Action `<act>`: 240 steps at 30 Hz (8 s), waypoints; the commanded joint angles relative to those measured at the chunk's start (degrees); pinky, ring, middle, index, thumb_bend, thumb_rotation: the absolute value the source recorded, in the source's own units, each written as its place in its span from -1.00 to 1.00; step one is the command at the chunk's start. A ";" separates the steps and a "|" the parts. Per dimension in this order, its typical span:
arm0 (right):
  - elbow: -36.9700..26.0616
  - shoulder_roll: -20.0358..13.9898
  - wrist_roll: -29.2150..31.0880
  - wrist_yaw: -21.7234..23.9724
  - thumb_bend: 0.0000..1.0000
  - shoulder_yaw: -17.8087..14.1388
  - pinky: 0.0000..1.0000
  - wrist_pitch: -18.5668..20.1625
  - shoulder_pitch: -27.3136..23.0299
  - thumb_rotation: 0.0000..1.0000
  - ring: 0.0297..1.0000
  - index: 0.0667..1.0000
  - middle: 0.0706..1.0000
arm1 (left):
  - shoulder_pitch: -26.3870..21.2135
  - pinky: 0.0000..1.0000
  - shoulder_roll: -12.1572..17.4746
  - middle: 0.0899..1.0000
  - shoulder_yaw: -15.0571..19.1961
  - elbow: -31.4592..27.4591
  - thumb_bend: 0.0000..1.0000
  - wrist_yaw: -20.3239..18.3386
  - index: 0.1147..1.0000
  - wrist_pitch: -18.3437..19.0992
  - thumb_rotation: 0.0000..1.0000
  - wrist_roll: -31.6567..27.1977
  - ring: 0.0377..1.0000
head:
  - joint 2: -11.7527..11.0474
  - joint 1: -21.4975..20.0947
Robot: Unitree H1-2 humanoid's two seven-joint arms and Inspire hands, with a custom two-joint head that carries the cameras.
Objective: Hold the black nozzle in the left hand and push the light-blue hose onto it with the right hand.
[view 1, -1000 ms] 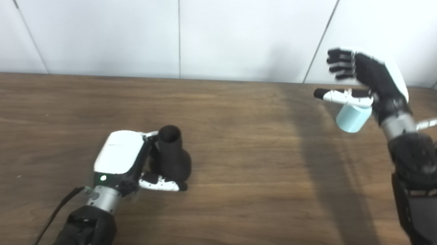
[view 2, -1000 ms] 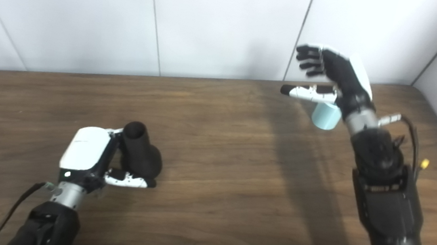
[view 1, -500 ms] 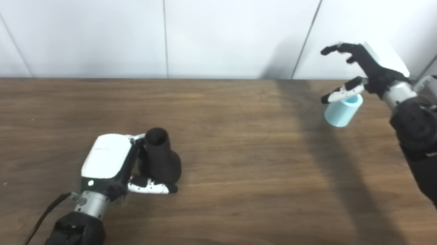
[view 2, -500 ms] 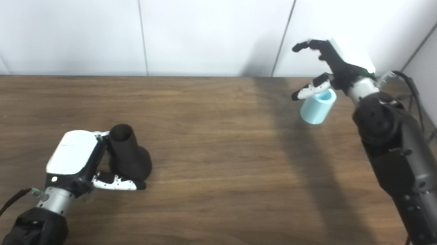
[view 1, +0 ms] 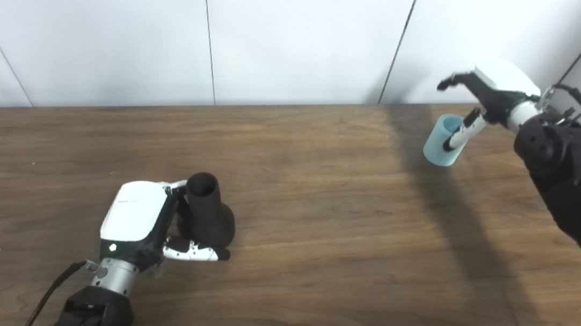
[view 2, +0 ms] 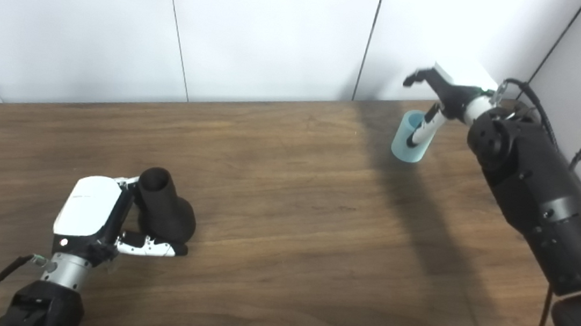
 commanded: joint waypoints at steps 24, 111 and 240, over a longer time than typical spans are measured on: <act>8.38 0.43 3.75 -7.50 0.88 -1.56 0.31 -7.33 -2.99 -0.86 0.43 0.43 0.47 | 0.85 0.02 -0.28 -0.26 -0.42 0.21 0.05 -1.90 -0.14 0.50 -1.00 1.02 0.03 | 0.13 -0.24; -44.22 16.20 14.61 11.37 0.00 -1.90 -0.23 -4.83 -5.28 -1.00 -0.25 -0.07 -0.04 | -0.54 0.10 -5.74 -0.20 -4.32 2.43 0.05 -2.71 -0.15 5.30 -1.00 5.97 0.10 | -0.60 15.55; -32.20 24.95 10.41 8.42 0.00 3.56 -0.31 -10.77 -5.85 -1.00 -0.23 -0.11 -0.03 | 0.15 0.02 -5.49 -0.22 -5.77 -2.10 0.05 -5.53 -0.14 7.83 -1.00 7.84 0.03 | 4.12 15.54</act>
